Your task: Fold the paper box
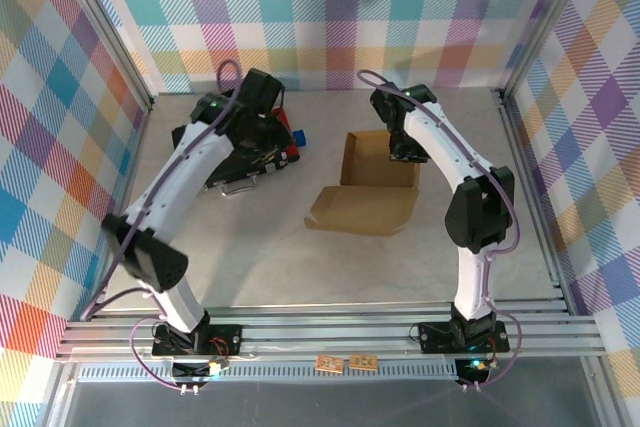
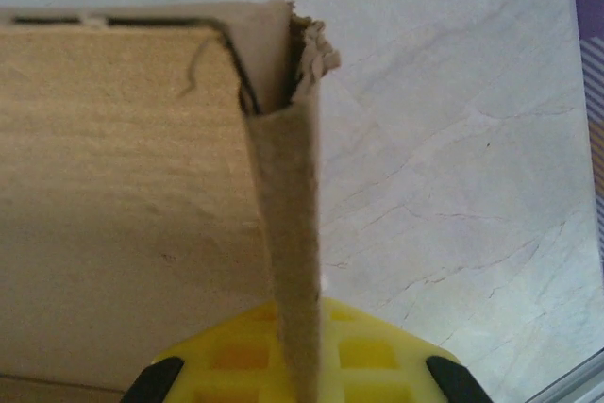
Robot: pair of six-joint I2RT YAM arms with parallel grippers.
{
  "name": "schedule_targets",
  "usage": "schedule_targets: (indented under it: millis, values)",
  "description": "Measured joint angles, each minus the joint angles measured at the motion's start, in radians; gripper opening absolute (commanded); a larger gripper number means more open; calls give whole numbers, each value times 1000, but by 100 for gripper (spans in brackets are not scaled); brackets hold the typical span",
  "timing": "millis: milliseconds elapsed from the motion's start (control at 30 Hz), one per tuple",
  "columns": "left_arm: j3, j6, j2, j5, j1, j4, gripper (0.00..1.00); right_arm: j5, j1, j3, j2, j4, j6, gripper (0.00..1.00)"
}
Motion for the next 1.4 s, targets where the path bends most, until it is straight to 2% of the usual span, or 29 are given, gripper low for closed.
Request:
schedule_targets:
  millis: [133,233,300,533,733,900,967,1133,1200,1400]
  values:
    - [-183,-280,-124,47,-132,8,47,-29,-6,-27,-1,18,33,0]
    - [-332,-507,-156,94,-218,50,64,-48,-7,-38,-1,26,55,0]
    - [-376,-623,-147,121,-249,63,70,-58,-7,-39,-1,32,66,0]
    - [-436,-885,-136,199,-286,162,70,-85,-8,-47,-1,49,84,0]
    - [-491,-989,-116,214,-320,264,65,-101,-8,-51,-1,58,91,0]
    - [-480,-1007,-45,214,-326,298,58,-110,-8,-54,-1,66,92,0]
    - [-466,-1007,-21,215,-327,298,54,-113,-8,-58,-1,68,92,0]
    - [-465,-1007,-15,220,-332,301,33,-124,-8,-66,-1,69,92,0]
    - [-465,-1007,-11,220,-332,297,29,-124,-8,-67,-1,70,94,0]
    - [-441,-1007,19,218,-332,241,26,-136,-8,-90,-2,77,98,0]
